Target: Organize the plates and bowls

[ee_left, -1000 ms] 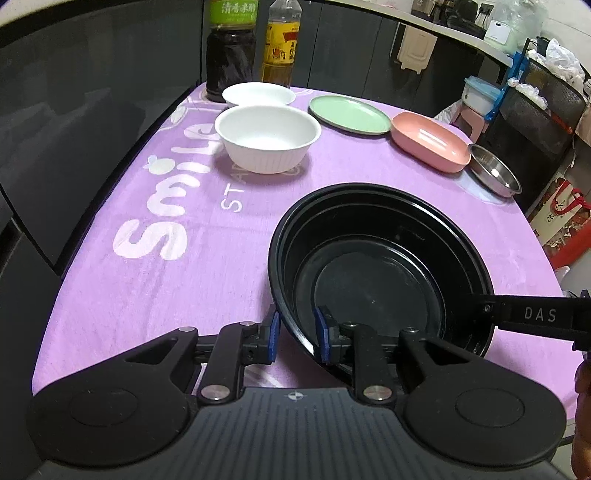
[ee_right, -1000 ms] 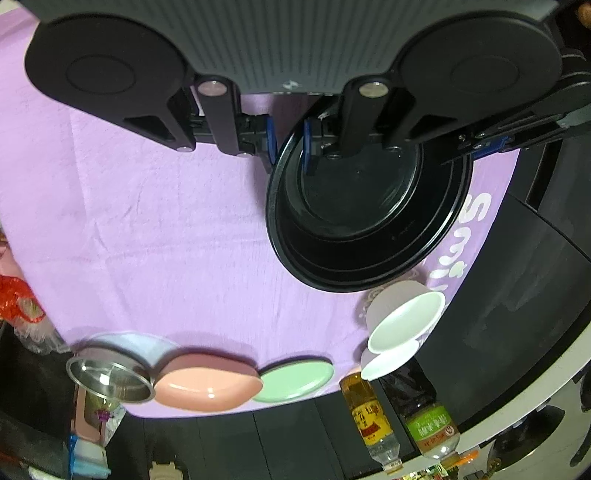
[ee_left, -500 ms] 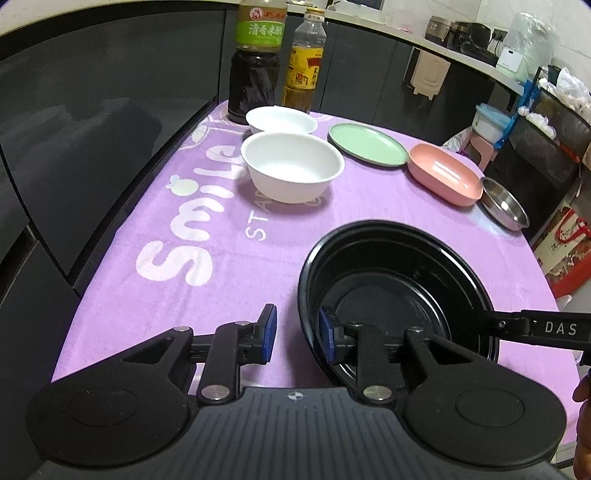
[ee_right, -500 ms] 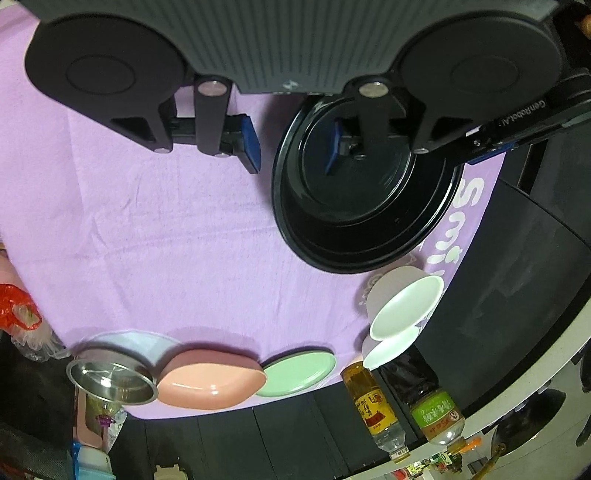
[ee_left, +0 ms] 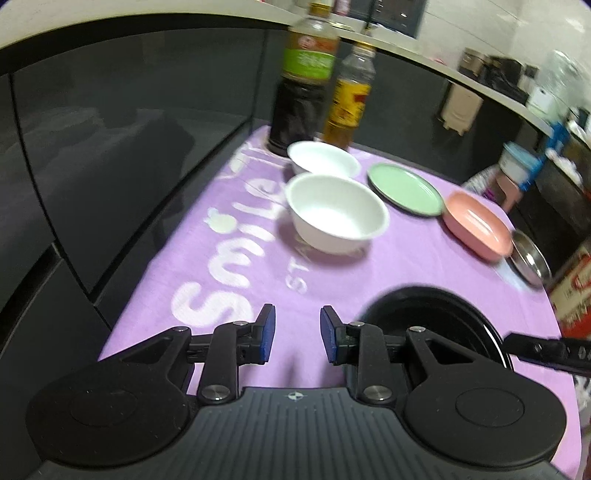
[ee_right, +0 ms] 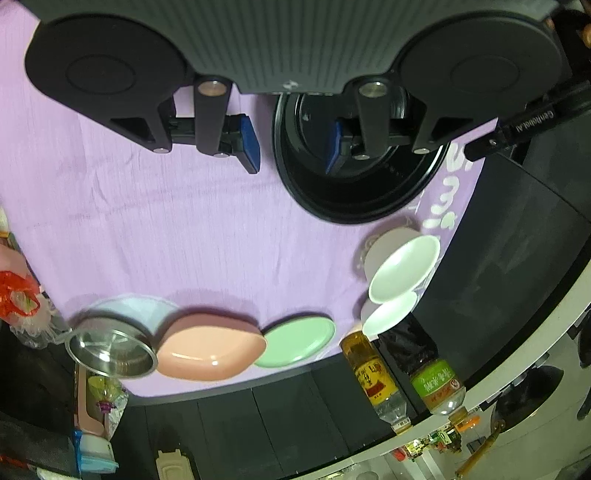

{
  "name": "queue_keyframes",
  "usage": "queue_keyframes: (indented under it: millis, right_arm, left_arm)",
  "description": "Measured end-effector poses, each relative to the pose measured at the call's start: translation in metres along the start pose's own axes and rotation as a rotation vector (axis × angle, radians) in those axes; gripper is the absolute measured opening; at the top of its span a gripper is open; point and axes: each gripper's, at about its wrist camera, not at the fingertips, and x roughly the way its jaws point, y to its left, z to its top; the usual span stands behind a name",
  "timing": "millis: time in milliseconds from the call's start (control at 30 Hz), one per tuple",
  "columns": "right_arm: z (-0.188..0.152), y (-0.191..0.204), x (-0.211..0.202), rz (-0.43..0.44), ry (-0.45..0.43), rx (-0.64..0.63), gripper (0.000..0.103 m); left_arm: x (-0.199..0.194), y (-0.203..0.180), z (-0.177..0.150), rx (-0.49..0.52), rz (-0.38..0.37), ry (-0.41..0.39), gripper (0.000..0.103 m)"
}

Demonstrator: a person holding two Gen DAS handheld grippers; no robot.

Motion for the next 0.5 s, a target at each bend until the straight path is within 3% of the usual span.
queue_keyframes:
  millis: [500]
  right_arm:
    - [0.040,0.035,0.045,0.020,0.055,-0.088,0.041]
  left_arm:
    - [0.043,0.014,0.046,-0.079,0.063,0.004,0.026]
